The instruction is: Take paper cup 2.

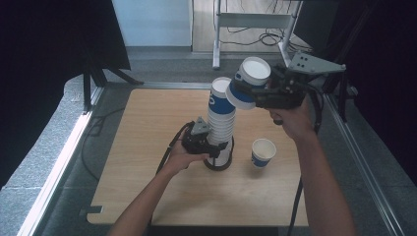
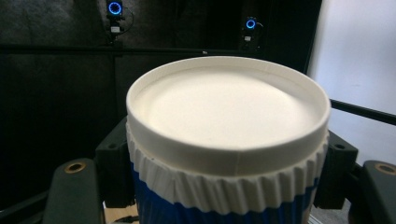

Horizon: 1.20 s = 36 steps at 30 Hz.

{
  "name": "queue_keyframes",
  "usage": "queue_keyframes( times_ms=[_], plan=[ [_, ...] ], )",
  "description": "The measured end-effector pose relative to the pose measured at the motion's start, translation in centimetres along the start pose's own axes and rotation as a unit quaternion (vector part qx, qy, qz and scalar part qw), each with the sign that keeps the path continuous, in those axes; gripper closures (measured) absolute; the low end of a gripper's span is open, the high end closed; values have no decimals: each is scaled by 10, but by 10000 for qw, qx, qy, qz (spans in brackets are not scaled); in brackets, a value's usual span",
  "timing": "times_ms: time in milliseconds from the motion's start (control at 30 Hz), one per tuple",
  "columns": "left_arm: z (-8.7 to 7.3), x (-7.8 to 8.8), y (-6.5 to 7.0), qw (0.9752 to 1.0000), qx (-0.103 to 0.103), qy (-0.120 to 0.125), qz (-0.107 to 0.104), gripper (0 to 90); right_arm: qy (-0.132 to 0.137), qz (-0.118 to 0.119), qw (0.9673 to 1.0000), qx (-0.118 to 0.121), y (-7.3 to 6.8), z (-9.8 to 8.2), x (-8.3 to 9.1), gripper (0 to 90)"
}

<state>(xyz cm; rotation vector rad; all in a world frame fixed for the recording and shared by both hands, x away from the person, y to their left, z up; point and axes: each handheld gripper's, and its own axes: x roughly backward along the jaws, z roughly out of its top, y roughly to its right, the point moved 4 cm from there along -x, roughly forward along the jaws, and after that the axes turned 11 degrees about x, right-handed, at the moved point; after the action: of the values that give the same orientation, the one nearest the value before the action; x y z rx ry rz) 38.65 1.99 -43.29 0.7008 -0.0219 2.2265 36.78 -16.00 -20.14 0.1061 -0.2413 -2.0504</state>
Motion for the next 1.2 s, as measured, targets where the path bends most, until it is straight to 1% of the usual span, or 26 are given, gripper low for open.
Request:
queue_keyframes(
  times_ms=[33,167,333,400,433,600,700,833,900,933,1000,1033,1133,1200],
  plan=[
    [0,0,0,10000,29,25,-2,144,13,2,10000,-7,0,-1,3,266],
    [0,-1,1,10000,27,25,2,144,46,15,10000,-8,-4,-8,17,266],
    [0,-1,1,10000,41,32,-8,143,0,52,10000,-4,-11,-22,26,266],
    [0,-1,1,10000,55,40,9,142,-32,75,10000,-12,-13,-28,28,266],
    [1,-1,1,10000,11,49,47,142,-41,77,10000,-17,-13,-30,29,266],
    [1,-1,2,10000,47,57,30,132,-103,105,9999,-11,-19,-44,31,265],
    [2,-1,4,9999,83,104,-44,73,-135,131,9998,-45,-22,-51,32,265],
    [1,0,6,10000,64,66,11,26,-149,154,9997,-75,-25,-62,33,265],
    [1,1,7,10000,54,44,16,24,-186,154,9997,-63,-27,-66,34,264],
    [1,2,7,10000,54,62,40,23,-213,156,9996,-63,-28,-68,34,264],
    [1,5,7,9999,70,146,22,24,-211,176,9996,-79,-30,-71,36,264],
    [0,6,7,9999,70,149,23,24,-207,181,9996,-88,-31,-73,36,264],
    [-4,10,7,9998,26,165,62,24,-203,191,9996,-97,-33,-78,38,264],
    [-7,13,6,9998,3,163,75,26,-247,203,9994,-102,-35,-83,38,264]
  ],
)
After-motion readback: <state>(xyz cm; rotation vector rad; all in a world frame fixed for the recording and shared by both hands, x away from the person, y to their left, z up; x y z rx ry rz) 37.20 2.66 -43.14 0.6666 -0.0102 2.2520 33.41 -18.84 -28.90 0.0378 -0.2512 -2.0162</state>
